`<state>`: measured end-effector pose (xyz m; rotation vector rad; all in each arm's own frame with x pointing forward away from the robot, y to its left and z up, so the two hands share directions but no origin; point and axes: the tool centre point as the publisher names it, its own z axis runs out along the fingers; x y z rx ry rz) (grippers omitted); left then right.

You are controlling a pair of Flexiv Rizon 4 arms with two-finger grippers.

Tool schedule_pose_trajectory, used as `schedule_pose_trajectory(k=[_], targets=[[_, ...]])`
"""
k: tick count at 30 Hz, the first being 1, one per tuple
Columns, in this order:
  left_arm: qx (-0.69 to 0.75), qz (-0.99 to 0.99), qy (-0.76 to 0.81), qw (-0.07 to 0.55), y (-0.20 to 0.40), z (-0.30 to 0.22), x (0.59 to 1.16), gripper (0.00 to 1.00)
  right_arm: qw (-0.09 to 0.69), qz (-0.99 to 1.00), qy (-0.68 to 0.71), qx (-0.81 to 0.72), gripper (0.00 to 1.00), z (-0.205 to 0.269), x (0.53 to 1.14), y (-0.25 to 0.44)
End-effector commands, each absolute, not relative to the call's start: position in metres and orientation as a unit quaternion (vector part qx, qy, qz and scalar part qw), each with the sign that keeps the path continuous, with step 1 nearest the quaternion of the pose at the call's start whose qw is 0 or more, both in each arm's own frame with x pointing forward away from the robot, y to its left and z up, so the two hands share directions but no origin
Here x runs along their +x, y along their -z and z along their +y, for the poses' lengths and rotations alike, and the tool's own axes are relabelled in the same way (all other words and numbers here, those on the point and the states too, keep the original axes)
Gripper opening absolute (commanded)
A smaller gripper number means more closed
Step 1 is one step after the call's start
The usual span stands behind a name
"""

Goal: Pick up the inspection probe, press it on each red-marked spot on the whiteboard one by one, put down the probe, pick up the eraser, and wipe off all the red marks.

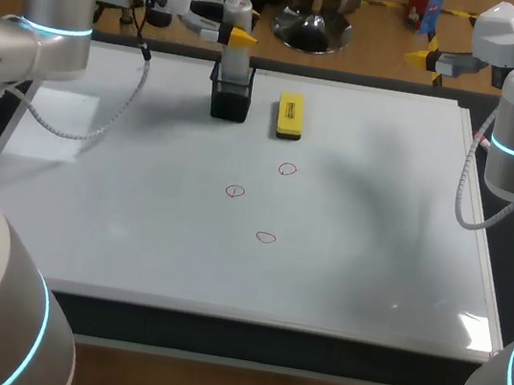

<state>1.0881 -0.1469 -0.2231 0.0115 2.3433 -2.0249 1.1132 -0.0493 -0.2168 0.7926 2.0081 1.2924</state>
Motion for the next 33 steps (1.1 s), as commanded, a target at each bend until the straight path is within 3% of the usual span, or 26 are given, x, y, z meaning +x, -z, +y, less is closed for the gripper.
schedule_pose_trajectory(k=[1,19,33], targets=[[0.004,0.761,0.649,0.028,0.209,-0.146,1.082,0.0,0.307,0.76,-0.489,0.299,1.0,-0.05,1.114,0.217],[0.018,0.759,0.65,0.038,0.17,-0.139,1.071,0.0,0.307,0.76,-0.489,0.299,1.0,-0.05,1.114,0.217],[0.002,0.766,0.64,0.061,0.161,-0.102,1.061,0.0,0.307,0.76,-0.489,0.299,1.0,-0.05,1.114,0.217]])
